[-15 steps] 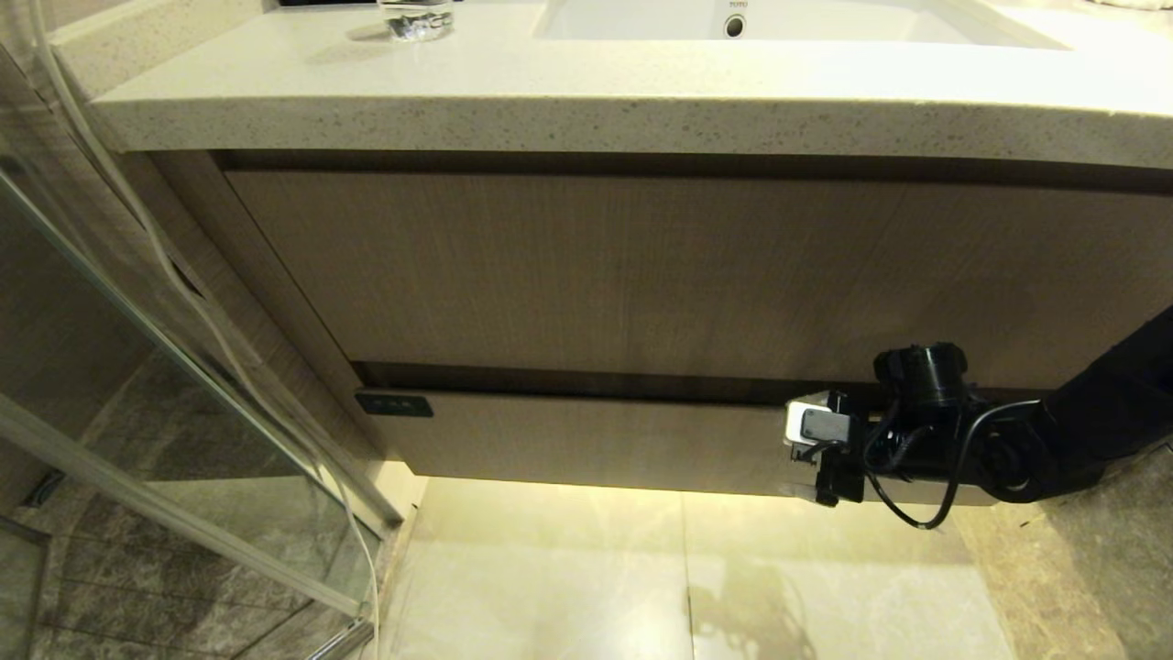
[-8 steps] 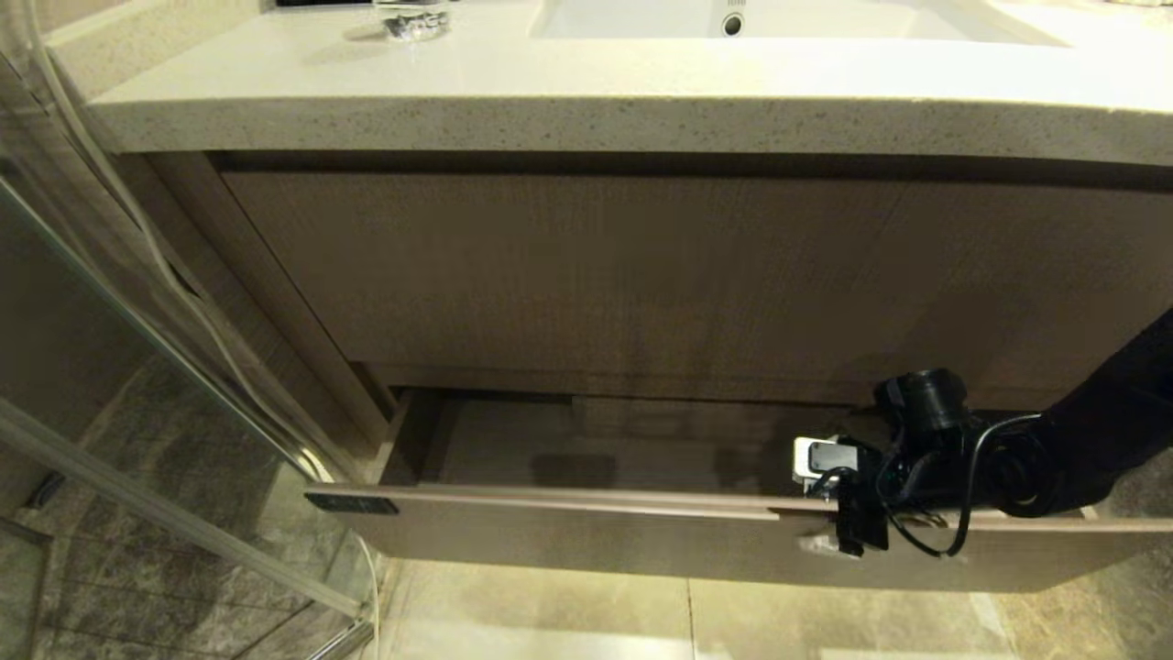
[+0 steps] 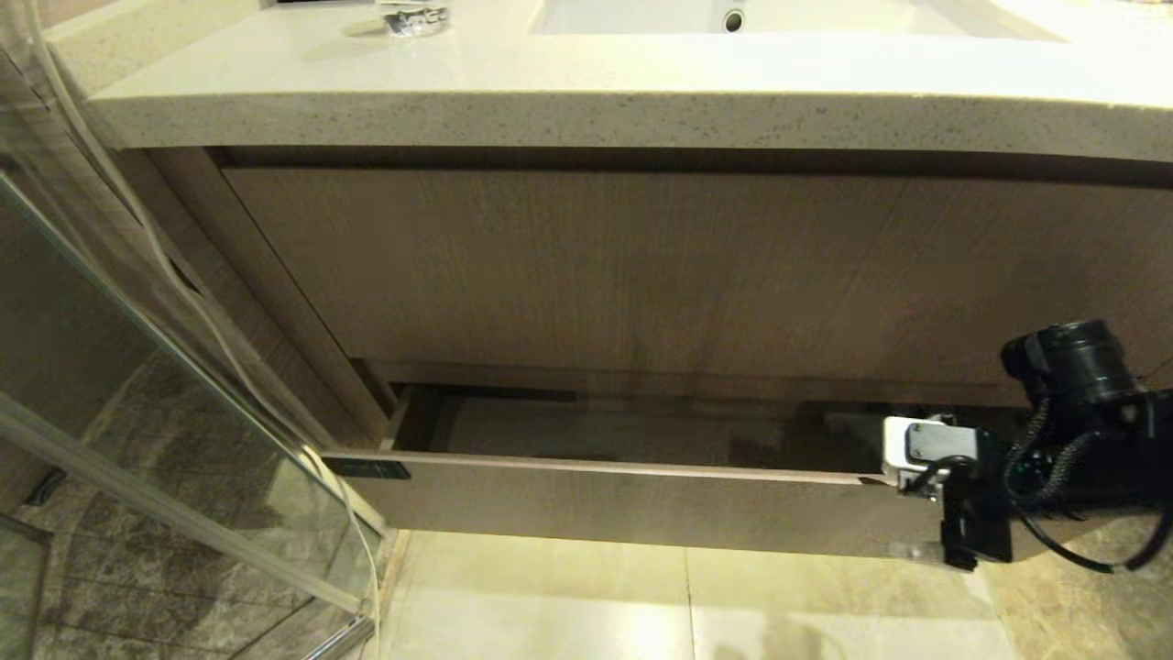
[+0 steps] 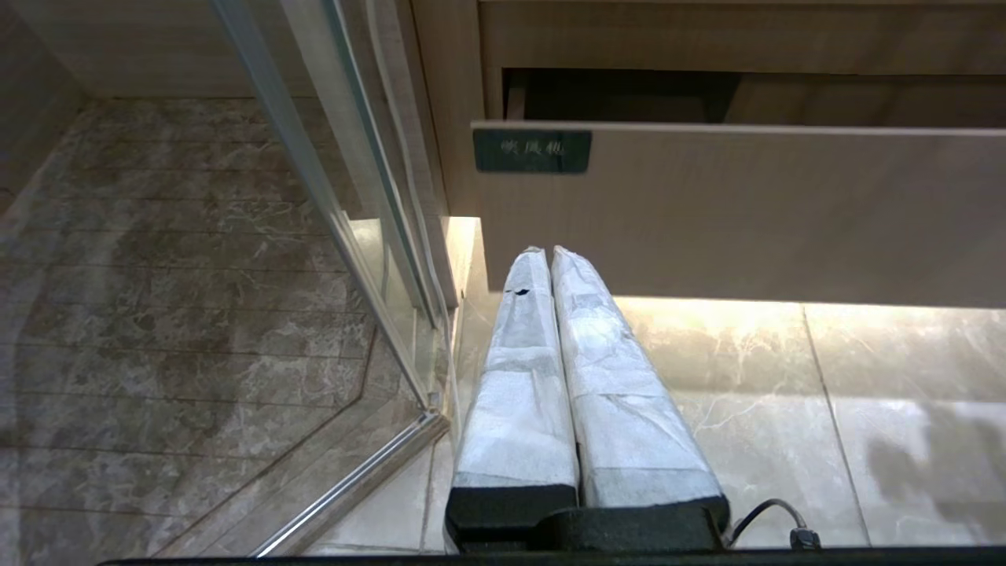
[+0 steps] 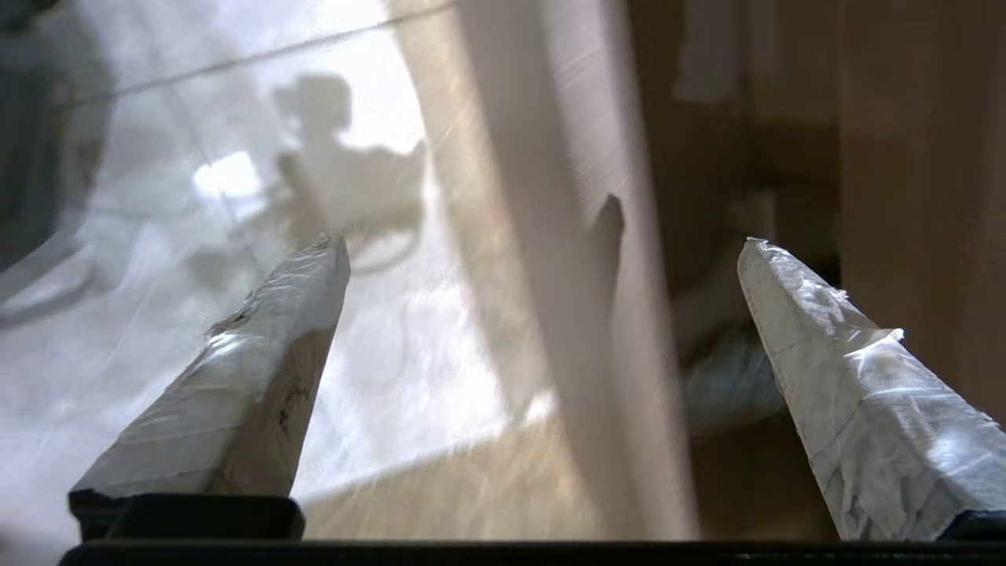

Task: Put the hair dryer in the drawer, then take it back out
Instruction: Pull open the drawer

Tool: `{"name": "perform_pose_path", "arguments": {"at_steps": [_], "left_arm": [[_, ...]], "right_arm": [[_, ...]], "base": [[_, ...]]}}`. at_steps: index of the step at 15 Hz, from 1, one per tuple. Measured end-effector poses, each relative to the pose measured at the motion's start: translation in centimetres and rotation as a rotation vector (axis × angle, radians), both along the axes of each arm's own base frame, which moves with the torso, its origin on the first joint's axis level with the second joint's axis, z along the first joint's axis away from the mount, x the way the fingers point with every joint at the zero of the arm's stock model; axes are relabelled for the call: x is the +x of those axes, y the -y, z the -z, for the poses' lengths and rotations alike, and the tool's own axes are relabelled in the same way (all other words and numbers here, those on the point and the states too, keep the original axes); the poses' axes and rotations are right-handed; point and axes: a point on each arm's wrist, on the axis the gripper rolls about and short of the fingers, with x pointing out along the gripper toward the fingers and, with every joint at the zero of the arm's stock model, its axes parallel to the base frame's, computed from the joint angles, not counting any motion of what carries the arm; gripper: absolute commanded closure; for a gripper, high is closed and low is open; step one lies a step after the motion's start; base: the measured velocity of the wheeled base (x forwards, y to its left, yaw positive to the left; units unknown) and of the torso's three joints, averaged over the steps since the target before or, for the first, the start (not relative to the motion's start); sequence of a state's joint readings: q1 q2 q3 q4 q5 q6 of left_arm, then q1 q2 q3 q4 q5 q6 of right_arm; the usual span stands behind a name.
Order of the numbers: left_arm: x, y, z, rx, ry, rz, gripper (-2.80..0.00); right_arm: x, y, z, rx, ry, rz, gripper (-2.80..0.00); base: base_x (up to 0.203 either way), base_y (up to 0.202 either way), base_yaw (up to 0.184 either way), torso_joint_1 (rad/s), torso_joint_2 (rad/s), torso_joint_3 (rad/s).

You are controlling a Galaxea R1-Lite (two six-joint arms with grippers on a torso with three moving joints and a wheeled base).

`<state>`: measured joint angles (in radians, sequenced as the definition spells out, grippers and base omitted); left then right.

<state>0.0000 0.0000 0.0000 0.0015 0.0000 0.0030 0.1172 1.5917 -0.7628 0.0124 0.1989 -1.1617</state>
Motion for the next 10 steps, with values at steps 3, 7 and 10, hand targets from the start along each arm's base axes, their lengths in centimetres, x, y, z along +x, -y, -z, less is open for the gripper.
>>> {"name": "perform_pose_path", "arguments": {"at_steps": [3, 7, 10], "left_arm": [[0.0, 0.0, 0.0, 0.0, 0.0, 0.0, 0.0], [0.0, 0.0, 0.0, 0.0, 0.0, 0.0, 0.0], [0.0, 0.0, 0.0, 0.0, 0.0, 0.0, 0.0]], "right_arm": [[-6.1, 0.7, -2.4, -0.024, -0.016, 0.016, -2.8], [-8.8, 1.3, -2.8, -0.052, 0.035, 0.071, -2.8], [-9.5, 1.4, -2.5, -0.038, 0.044, 0.088, -2.8]], "base": [[0.0, 0.0, 0.0, 0.0, 0.0, 0.0], [0.0, 0.0, 0.0, 0.0, 0.0, 0.0], [0.0, 0.0, 0.0, 0.0, 0.0, 0.0]]}}
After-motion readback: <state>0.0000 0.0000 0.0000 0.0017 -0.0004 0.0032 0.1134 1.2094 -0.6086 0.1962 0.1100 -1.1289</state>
